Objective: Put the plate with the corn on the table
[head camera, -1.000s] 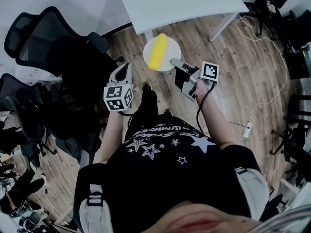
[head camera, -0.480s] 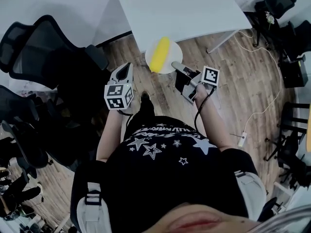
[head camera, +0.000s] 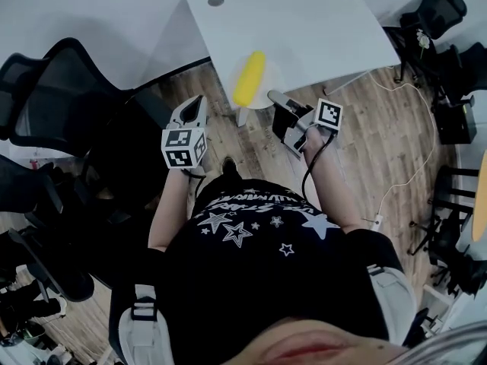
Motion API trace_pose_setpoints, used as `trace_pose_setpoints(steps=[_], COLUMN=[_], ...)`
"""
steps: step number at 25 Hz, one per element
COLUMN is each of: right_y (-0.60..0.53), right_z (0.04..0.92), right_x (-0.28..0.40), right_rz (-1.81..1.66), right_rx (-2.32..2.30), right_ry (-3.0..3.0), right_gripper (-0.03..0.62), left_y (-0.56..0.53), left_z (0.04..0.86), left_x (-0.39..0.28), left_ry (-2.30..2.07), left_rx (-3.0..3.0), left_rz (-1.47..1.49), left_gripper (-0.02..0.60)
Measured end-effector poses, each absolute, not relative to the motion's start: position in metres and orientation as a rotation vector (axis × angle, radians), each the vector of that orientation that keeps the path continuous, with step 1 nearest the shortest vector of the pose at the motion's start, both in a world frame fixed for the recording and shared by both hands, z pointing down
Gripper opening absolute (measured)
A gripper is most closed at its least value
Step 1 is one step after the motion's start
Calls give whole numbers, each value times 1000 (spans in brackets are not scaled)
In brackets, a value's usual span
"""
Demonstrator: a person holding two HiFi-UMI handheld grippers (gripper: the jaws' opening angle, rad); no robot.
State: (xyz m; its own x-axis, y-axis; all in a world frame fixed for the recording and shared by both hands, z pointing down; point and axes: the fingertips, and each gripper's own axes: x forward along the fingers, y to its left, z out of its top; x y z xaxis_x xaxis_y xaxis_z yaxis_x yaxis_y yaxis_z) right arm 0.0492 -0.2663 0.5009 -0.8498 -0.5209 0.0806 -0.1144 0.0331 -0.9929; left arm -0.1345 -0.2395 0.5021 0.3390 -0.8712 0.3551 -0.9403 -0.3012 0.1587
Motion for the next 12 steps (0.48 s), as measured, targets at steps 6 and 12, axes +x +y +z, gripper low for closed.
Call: trace_pose_setpoints(steps=[6, 12], right_y=[-306, -332], right_z=[496, 499], right_x=[15, 15], right_rz=[-1827, -1850], right_rx=[-663, -708], right_ry=[2046, 2031], right_gripper=[38, 37], left_y=[-282, -314], left_z=[500, 495], left_x=[-171, -195], left_ry=[-1576, -1606], left_rx=[2302, 2281], left_rz=[245, 228], left_gripper=[6, 6])
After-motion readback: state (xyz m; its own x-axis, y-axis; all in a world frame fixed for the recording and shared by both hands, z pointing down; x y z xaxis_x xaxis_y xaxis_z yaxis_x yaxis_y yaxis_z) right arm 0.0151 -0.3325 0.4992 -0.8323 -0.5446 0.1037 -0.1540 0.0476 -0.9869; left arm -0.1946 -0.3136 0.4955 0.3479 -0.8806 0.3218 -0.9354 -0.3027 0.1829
